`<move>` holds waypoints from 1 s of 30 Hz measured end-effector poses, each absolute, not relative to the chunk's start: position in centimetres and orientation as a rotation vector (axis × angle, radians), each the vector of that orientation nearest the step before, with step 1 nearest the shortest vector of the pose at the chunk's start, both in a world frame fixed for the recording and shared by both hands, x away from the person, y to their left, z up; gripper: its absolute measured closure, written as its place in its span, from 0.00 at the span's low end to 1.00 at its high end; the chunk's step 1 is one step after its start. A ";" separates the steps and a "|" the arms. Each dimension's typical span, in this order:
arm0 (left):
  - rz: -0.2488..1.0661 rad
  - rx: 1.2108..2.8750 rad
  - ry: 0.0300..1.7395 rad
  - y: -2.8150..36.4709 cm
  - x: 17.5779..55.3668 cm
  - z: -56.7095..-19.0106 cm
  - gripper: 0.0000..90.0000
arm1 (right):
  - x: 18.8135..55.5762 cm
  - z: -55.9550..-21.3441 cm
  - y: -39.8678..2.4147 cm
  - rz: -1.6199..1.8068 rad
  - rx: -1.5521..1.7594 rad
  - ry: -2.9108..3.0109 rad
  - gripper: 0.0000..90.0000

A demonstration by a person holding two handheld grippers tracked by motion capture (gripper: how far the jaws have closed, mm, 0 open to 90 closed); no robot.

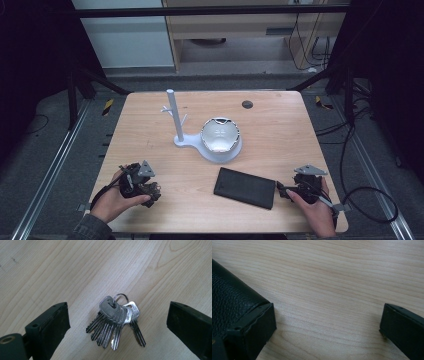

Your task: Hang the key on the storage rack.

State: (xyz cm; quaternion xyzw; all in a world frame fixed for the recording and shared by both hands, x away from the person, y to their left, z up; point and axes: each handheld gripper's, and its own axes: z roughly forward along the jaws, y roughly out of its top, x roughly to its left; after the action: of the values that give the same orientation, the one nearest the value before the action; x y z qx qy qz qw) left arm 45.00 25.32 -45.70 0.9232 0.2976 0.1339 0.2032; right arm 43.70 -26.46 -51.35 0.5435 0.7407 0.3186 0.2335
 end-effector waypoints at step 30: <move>0.309 2.656 0.855 26.2 45.9 -46.3 0.52 | 43.7 -51.3 -26.5 0.875 1.487 2.039 0.01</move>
State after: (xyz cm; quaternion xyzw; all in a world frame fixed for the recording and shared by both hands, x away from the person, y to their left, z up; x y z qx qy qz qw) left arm 45.92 26.20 -46.26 0.9330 0.3002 0.1084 0.1663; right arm 43.65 -26.50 -51.35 0.5415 0.7423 0.3186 0.2330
